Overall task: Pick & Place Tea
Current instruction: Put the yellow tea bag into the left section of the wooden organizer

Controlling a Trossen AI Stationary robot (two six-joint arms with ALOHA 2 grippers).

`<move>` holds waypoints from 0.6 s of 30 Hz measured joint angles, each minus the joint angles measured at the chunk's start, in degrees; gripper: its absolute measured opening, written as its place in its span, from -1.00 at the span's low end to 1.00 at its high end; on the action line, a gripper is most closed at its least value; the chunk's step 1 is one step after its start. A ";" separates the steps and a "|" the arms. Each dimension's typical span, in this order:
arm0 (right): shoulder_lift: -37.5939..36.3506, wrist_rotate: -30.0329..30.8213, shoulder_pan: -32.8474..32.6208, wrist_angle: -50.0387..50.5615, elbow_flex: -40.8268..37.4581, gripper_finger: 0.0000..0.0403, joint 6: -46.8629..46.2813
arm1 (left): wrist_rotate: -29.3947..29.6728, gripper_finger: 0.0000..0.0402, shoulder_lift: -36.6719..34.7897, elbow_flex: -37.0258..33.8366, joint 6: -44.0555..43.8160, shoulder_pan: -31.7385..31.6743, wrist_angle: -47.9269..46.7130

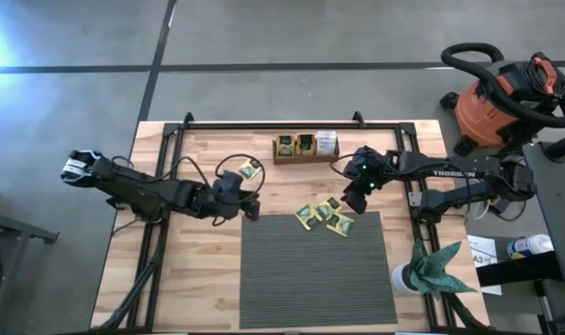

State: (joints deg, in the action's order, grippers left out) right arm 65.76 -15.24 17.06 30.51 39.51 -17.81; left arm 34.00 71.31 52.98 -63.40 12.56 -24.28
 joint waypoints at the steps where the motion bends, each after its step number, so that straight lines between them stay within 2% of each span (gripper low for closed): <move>1: 0.30 -0.02 -0.21 -0.01 0.00 -0.17 -0.27 | -0.06 -0.80 0.02 -1.32 0.22 0.00 2.83; 5: 1.96 -0.29 -0.84 0.08 0.00 -0.15 -2.50 | -0.04 -0.80 0.02 -6.06 -0.56 -0.13 11.74; 9: 3.13 -0.31 -2.35 -0.56 0.09 -0.15 -4.53 | 0.00 -0.80 -0.13 -7.48 -3.03 -0.37 11.86; 14: 3.34 -0.30 -4.09 -6.13 0.15 -0.15 -4.93 | -0.12 -0.80 -0.21 -4.44 -2.90 -4.01 4.42; 18: 3.36 0.12 -4.20 -9.73 0.20 -0.17 -5.16 | -5.63 -0.80 -0.03 -2.01 0.97 -11.22 -4.16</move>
State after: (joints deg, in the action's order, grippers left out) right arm 69.12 -15.11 12.86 20.78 39.70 -22.96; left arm 28.37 71.28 50.97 -62.43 1.34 -28.44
